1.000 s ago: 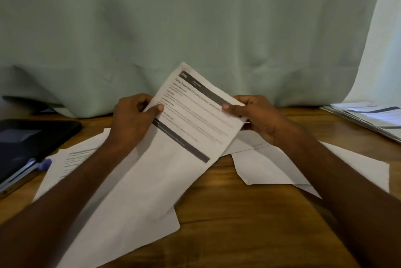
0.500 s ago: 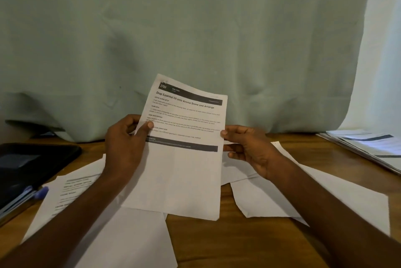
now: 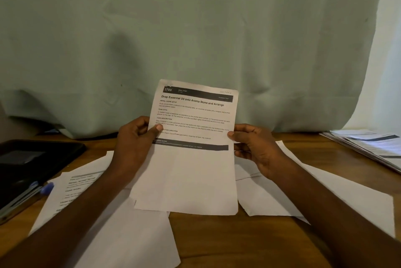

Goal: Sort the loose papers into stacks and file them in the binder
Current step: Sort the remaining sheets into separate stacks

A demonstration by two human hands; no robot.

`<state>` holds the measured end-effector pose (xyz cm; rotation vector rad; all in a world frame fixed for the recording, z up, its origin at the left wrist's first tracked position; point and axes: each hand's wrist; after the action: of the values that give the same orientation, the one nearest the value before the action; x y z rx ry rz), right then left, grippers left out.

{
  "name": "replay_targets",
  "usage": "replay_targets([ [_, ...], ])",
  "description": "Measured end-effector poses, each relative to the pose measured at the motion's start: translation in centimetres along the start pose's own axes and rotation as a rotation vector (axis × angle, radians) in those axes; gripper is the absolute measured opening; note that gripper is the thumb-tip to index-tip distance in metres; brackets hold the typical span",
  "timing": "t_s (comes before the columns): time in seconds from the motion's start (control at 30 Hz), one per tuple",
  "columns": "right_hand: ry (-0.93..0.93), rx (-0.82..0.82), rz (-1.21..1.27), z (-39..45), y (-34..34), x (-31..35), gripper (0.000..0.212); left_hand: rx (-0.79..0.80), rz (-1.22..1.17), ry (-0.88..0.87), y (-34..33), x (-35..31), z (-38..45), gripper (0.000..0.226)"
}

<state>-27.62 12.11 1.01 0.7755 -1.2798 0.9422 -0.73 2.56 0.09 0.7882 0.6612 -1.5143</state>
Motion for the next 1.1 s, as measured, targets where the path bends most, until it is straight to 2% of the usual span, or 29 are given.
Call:
replay_targets([
  [0.1, -0.046, -0.168, -0.026, 1.1, 1.4, -0.2, 0.012, -0.002, 0.247, -0.002, 1.1, 0.3, 1.3, 0.010],
  [0.17, 0.007, -0.291, -0.253, 2.1, 3.0, -0.9, 0.012, 0.050, 0.636, -0.008, 3.0, 0.6, 2.3, 0.008],
  [0.23, 0.066, -0.385, -0.587, 2.7, 3.9, -2.1, 0.013, 0.259, 0.975, 0.086, 5.4, 0.9, 2.9, 0.030],
  [0.3, 0.100, -0.430, -0.746, 2.3, 3.7, -2.8, 0.025, 0.470, 1.144, 0.255, 7.6, 0.7, 2.9, 0.059],
  [0.4, 0.127, -0.391, -0.969, 1.5, 3.8, -2.9, 0.029, 0.614, 1.181, 0.483, 10.0, -0.5, 2.8, 0.101],
  [0.47, 0.134, -0.359, -1.202, 0.9, 3.7, -2.4, 0.031, 0.672, 1.206, 0.574, 10.8, -0.5, 2.8, 0.101],
  [0.53, 0.291, -0.344, -1.336, 0.9, 3.3, -2.2, 0.035, 0.687, 1.234, 0.607, 11.0, 0.1, 2.8, 0.107],
  [0.57, 0.417, -0.274, -1.309, 0.8, 2.6, -2.2, 0.036, 0.679, 1.251, 0.620, 10.9, 0.6, 2.7, 0.113],
  [0.63, 0.588, 0.003, -1.092, -0.2, 0.2, -2.0, 0.035, 0.658, 1.255, 0.610, 10.5, 1.2, 2.6, 0.111],
  [0.7, 0.567, 0.319, -0.996, -1.5, -2.3, -1.9, 0.035, 0.606, 1.213, 0.535, 10.0, 1.7, 2.7, 0.101],
  [0.77, 0.495, 0.503, -1.084, -2.1, -3.7, -2.4, 0.035, 0.483, 1.166, 0.370, 8.9, 2.0, 2.4, 0.104],
  [0.83, 0.437, 0.508, -1.117, -1.8, -3.4, -2.5, 0.035, 0.430, 1.196, 0.278, 6.9, 2.7, 1.8, 0.103],
  [0.97, 0.379, 0.310, -1.253, -0.5, -0.8, -1.1, 0.038, 0.461, 1.152, 0.372, 3.7, 3.9, 0.9, 0.124],
  [1.1, 0.352, 0.236, -1.216, 0.8, 1.7, -1.4, 0.034, 0.405, 1.047, 0.368, 3.2, 3.7, 1.2, 0.085],
])
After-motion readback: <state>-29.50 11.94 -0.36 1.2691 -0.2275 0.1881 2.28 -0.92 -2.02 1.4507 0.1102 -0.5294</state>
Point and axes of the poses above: each hand's wrist, its own z-axis towards the middle knuckle, its own y-axis out of the back of the hand, x = y × z, and after that the axes turned 2 degrees about -y, right-handed
